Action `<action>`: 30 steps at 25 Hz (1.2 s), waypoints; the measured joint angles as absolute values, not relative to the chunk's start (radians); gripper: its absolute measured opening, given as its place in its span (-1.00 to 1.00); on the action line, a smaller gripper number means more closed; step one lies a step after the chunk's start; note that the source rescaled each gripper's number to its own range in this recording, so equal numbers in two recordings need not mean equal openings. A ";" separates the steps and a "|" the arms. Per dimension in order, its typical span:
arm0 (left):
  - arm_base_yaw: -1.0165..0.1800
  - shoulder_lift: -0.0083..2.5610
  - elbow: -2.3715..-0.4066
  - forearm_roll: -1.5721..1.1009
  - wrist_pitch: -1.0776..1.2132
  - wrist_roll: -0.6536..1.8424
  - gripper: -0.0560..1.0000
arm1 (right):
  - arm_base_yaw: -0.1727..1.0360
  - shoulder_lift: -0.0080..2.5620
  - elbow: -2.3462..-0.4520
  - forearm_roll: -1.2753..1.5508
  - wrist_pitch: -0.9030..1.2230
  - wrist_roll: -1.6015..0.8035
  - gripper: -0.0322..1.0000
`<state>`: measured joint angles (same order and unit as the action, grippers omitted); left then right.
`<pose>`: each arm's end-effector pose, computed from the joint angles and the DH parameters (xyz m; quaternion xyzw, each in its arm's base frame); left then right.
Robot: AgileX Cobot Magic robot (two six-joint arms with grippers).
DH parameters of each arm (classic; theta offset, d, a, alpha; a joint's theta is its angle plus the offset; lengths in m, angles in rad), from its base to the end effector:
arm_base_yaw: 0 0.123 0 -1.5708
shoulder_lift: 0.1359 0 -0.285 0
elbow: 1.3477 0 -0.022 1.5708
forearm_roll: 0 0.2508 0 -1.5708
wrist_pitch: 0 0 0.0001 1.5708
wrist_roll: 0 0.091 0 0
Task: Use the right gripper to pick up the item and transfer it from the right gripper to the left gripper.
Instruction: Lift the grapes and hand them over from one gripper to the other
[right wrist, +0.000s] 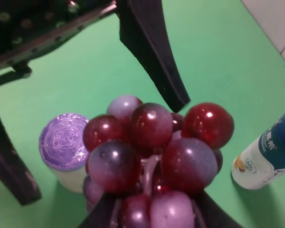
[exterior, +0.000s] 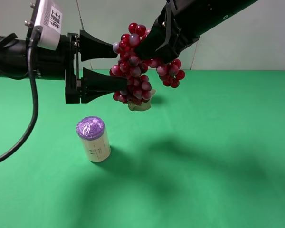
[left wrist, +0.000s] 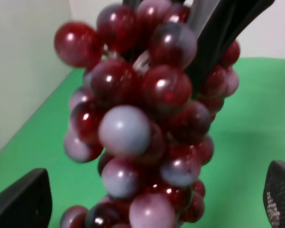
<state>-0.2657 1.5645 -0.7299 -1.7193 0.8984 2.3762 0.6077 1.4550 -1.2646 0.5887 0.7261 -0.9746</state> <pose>0.2559 -0.1427 0.2205 0.5099 0.6397 -0.3046 0.4878 0.2434 0.2102 0.3469 -0.5412 0.7212 0.1906 0.3880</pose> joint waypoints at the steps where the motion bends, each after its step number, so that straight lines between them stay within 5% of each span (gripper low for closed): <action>1: -0.266 1.571 -0.730 -1.722 0.897 2.378 0.72 | 0.608 1.455 -1.265 0.589 0.726 -0.975 -0.93; 11: -0.369 1.640 -0.769 -1.729 0.825 2.438 0.72 | 0.608 1.455 -1.265 0.592 0.731 -0.975 -0.93; 30: -0.375 1.672 -0.815 -1.729 0.804 2.444 0.72 | 0.608 1.455 -1.265 0.592 0.745 -0.975 -0.93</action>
<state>-0.3747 1.6721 -0.8147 -1.7292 0.8043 2.4440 0.6077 1.4550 -1.2649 0.5919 0.7453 -0.9746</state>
